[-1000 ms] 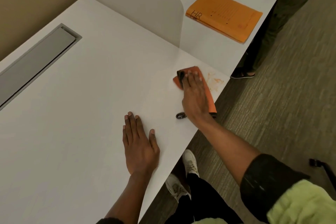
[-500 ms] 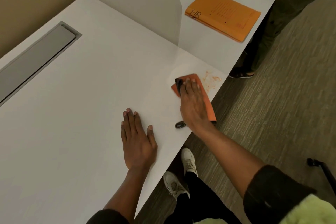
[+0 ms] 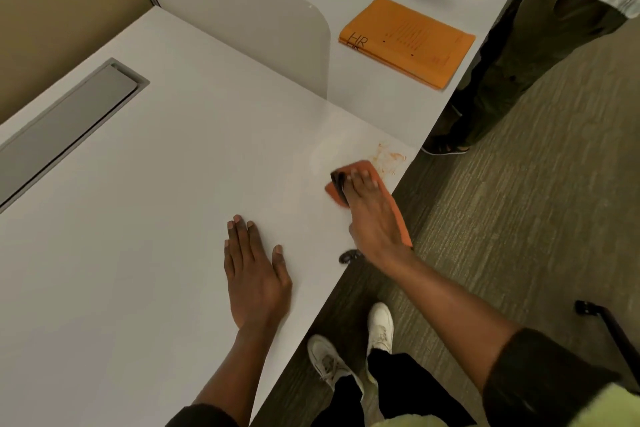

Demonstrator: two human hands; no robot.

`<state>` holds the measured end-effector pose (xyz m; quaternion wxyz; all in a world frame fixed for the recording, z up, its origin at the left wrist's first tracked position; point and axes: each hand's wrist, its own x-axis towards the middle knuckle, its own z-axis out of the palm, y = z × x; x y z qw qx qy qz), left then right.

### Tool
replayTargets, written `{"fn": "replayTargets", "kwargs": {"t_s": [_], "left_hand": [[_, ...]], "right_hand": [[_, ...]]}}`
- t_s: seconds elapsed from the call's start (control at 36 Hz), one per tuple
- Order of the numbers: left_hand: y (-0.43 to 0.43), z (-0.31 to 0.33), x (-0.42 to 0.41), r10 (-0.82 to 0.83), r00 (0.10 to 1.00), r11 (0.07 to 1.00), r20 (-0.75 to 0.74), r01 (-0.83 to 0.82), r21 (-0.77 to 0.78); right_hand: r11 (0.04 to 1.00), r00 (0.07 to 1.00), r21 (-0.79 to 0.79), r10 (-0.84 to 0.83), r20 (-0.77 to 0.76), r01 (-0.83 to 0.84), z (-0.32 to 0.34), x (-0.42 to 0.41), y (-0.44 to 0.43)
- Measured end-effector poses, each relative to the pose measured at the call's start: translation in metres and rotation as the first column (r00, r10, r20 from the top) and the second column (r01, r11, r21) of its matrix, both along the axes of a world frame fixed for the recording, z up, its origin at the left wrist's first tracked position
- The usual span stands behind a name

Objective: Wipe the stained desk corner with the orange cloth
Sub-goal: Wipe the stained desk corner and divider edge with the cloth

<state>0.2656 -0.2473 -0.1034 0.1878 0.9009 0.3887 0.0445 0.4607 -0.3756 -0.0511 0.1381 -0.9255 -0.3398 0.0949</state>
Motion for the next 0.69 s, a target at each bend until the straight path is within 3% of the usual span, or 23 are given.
{"fn": "replayTargets", "kwargs": {"t_s": [0.14, 0.39, 0.69], "left_hand": [[0.000, 0.000, 0.000, 0.003, 1.000, 1.000, -0.016, -0.003, 0.014], [-0.006, -0.001, 0.010, 0.050, 0.998, 0.999, -0.039, -0.050, -0.003], [-0.068, 0.008, 0.083, -0.019, 0.999, 0.999, -0.035, 0.018, -0.042]], "right_hand": [[1.000, 1.000, 0.009, 0.011, -0.024, -0.011, -0.001, 0.040, 0.023], [0.992, 0.996, 0.100, 0.079, -0.046, -0.074, -0.008, -0.043, -0.047], [0.992, 0.994, 0.086, 0.099, -0.036, -0.096, -0.011, 0.067, 0.006]]}}
